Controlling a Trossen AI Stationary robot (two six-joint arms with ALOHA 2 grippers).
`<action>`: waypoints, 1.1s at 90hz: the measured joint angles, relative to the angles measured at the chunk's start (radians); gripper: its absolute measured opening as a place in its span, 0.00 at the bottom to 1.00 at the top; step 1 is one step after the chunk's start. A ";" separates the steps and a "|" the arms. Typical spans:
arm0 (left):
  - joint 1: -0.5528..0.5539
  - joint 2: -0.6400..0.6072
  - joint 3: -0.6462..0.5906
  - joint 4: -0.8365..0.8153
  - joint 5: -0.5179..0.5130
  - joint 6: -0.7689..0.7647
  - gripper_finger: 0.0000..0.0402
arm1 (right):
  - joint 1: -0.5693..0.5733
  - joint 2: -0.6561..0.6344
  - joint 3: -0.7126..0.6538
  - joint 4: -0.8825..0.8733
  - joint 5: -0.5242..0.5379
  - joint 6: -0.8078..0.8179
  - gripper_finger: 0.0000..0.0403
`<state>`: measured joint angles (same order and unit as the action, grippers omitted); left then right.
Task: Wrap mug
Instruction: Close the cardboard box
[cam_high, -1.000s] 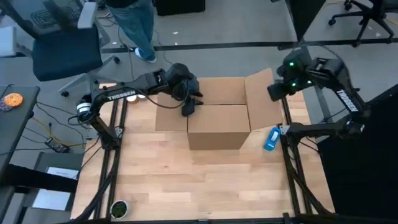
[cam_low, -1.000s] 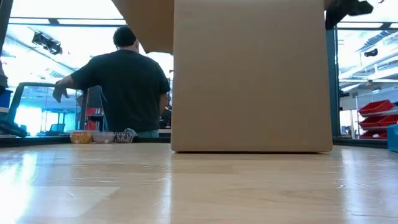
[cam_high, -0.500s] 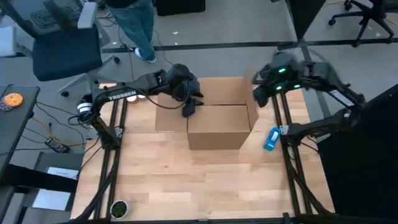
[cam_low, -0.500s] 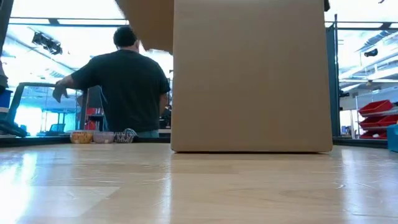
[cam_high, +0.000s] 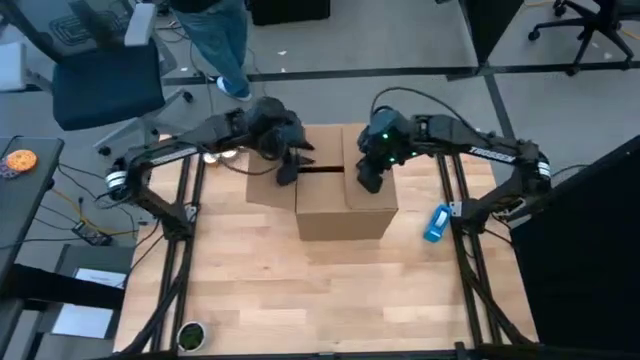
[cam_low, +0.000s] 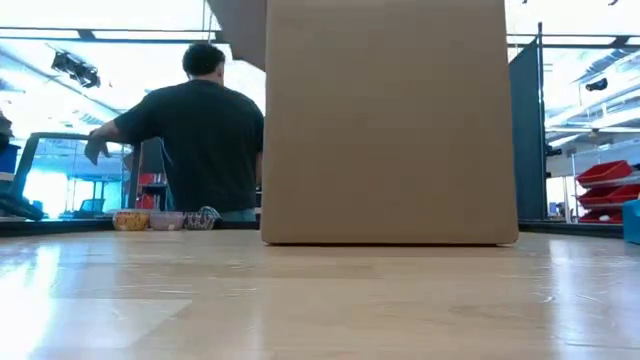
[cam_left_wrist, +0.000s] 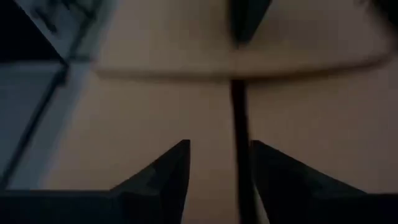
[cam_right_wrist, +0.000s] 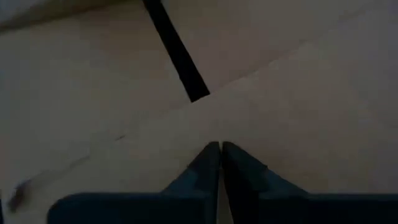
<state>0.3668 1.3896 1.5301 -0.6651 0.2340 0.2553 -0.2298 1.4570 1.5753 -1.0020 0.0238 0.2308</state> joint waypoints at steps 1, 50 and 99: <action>0.000 -0.012 0.000 -0.003 0.000 0.000 0.38 | 0.000 0.003 0.000 0.001 0.000 -0.001 0.00; -0.015 -0.546 -0.171 -0.401 -0.035 -0.293 0.38 | 0.002 0.007 -0.001 0.027 0.041 -0.042 0.00; -0.035 -0.496 -0.584 0.427 0.021 -0.258 0.38 | 0.045 0.011 -0.003 0.044 0.066 -0.043 0.00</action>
<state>0.3321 0.8940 0.9464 -0.2378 0.2555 -0.0024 -0.1850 1.4676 1.5726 -0.9577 0.0894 0.1879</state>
